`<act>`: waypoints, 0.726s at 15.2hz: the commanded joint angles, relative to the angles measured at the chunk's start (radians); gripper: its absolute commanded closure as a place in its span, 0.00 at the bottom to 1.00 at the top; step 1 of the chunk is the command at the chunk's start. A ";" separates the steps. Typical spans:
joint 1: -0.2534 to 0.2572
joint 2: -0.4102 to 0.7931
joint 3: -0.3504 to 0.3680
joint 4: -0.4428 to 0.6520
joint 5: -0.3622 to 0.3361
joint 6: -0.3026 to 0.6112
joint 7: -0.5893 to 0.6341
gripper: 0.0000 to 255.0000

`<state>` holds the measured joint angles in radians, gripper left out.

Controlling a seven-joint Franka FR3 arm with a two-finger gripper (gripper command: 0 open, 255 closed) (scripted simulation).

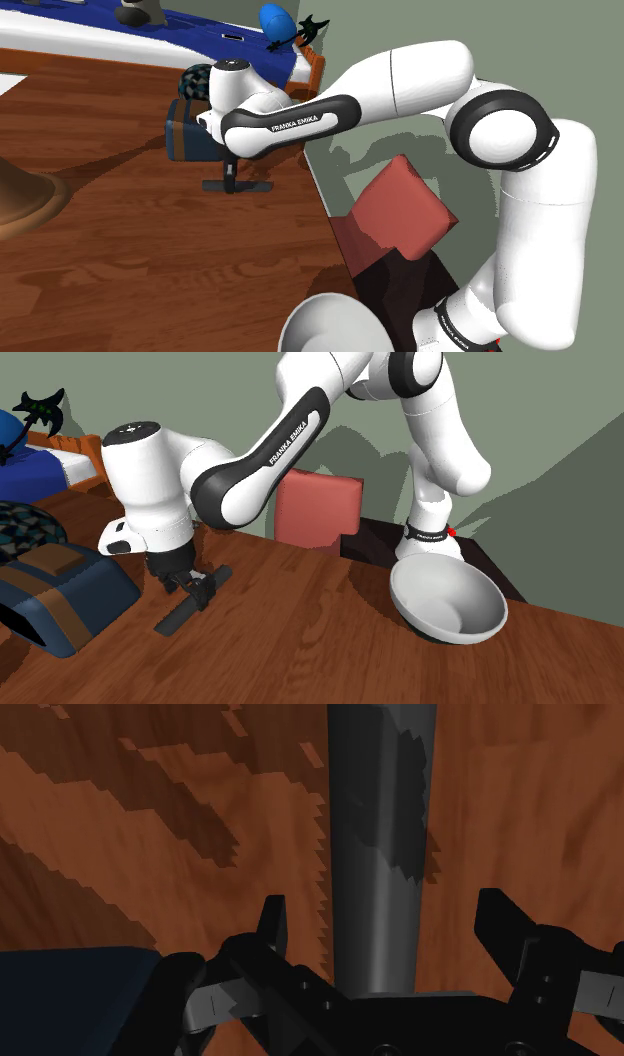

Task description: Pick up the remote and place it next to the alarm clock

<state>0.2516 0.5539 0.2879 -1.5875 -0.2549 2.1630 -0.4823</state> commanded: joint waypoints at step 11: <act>-0.003 -0.059 0.014 0.038 0.023 -0.095 -0.014 0.00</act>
<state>0.2483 0.4953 0.3016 -1.5500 -0.2322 2.0696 -0.4963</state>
